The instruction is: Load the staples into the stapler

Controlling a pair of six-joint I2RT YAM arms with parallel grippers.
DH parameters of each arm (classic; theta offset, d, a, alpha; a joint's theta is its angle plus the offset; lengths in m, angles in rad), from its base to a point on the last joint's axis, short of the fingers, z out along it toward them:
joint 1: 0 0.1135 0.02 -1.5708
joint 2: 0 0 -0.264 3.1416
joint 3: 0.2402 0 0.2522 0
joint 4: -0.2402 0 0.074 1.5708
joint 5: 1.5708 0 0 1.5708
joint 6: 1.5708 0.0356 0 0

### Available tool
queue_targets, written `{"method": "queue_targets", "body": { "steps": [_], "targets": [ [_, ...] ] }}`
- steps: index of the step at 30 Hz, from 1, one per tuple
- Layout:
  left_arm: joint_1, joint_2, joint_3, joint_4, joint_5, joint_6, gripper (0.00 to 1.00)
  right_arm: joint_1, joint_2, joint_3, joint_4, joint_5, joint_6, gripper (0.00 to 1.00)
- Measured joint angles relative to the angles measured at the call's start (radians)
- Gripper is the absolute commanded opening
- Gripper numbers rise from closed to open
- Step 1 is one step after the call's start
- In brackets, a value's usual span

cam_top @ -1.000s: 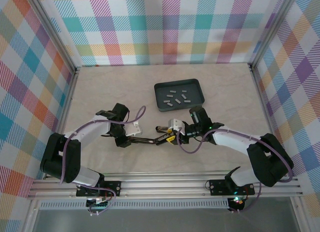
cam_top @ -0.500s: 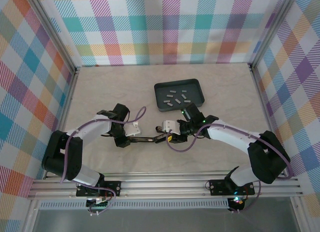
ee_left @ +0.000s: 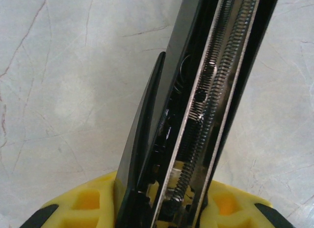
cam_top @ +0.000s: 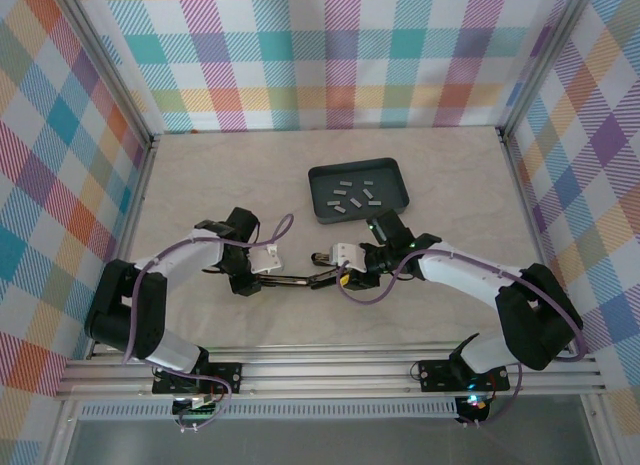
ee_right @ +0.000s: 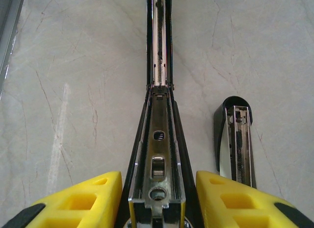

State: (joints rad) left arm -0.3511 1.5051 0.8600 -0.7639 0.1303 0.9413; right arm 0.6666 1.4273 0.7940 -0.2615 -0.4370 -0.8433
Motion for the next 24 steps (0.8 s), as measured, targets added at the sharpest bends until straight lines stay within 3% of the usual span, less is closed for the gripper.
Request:
{"method": "queue_targets", "body": {
  "steps": [7,24],
  "targets": [
    [0.000,0.075,0.033,-0.019,0.002,0.010,0.13,-0.001,-0.006,0.002,-0.026,0.015,0.004,0.00],
    [-0.013,0.076,0.035,-0.008,0.006,0.011,0.14,0.000,0.014,0.010,-0.104,0.116,0.004,0.02]
  ]
}}
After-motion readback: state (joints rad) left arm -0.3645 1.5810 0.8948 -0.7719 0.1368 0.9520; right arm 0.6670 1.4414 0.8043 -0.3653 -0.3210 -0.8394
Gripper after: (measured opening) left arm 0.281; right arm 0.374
